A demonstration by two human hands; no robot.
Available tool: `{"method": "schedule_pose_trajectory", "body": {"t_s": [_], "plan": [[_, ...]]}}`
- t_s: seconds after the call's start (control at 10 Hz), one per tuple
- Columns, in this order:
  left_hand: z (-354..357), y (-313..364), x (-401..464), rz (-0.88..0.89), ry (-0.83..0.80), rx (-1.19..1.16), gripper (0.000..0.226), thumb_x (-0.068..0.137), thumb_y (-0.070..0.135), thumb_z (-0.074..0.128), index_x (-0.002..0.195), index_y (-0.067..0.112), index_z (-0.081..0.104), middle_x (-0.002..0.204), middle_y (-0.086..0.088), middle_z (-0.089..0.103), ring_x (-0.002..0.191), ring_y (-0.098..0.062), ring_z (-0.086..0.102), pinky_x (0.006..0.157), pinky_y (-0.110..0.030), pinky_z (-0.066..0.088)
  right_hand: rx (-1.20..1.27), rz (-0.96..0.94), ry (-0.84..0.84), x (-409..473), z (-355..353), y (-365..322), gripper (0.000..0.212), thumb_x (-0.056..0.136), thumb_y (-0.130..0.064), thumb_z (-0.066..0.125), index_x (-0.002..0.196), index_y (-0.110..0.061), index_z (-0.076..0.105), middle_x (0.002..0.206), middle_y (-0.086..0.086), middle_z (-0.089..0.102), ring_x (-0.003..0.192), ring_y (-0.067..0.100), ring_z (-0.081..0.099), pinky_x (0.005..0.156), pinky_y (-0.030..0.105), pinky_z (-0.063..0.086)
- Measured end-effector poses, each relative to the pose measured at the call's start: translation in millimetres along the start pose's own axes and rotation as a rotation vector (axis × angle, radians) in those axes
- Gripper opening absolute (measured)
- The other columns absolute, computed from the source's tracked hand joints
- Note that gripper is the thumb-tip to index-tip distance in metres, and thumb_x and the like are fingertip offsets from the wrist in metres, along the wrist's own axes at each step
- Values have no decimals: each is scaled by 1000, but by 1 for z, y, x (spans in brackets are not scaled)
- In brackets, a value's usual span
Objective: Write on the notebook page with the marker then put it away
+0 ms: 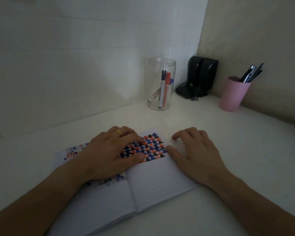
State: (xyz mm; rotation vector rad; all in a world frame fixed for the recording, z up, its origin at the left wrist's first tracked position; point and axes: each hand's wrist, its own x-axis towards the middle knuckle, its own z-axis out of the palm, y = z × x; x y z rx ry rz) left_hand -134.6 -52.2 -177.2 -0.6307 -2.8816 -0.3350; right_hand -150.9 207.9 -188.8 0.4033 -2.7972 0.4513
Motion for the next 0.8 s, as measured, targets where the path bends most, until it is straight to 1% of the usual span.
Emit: {"method": "schedule_pose_trajectory", "body": {"t_s": [0.2, 0.4, 0.5, 0.6, 0.7, 0.8], "plan": [[-1, 0, 0, -6, -7, -6, 56, 85, 80, 28, 131, 52, 44, 141, 20, 46, 124, -5, 42, 100, -39, 42, 0, 13, -2, 0, 1, 0, 57, 81, -70, 31, 116, -35, 58, 124, -6, 56, 115, 20, 48, 95, 36, 44], [0, -1, 0, -3, -9, -7, 54, 86, 79, 32, 131, 51, 44, 141, 20, 46, 124, -5, 42, 100, -40, 43, -6, 16, 3, 0, 0, -1, 58, 80, -69, 30, 116, -34, 58, 123, -5, 56, 114, 20, 48, 95, 36, 44], [-1, 0, 0, -16, -19, -8, 55, 85, 80, 31, 131, 51, 45, 141, 19, 47, 125, -6, 42, 100, -41, 43, -19, 22, 8, 0, -1, -4, 56, 81, -68, 32, 115, -32, 59, 122, -4, 57, 113, 20, 48, 95, 37, 44], [-2, 2, 1, -14, -27, -9, 57, 85, 81, 30, 131, 51, 45, 140, 17, 48, 124, -7, 43, 100, -41, 43, -23, 19, 16, 0, 0, -4, 50, 85, -64, 39, 115, -30, 60, 121, -3, 58, 113, 21, 49, 94, 38, 44], [-4, 4, -1, -8, -20, -13, 59, 84, 81, 29, 131, 50, 46, 139, 18, 48, 121, -5, 43, 99, -39, 43, 78, 36, 27, -1, -1, -5, 42, 91, -58, 46, 120, -30, 60, 127, -4, 58, 118, 19, 49, 98, 38, 43], [-6, 6, -2, -3, -22, -13, 61, 84, 82, 28, 133, 50, 45, 140, 18, 47, 122, -6, 42, 99, -38, 42, 367, 49, 233, 1, -26, -9, 31, 95, -47, 54, 119, -29, 64, 124, -8, 62, 116, 12, 56, 98, 31, 45]]}}
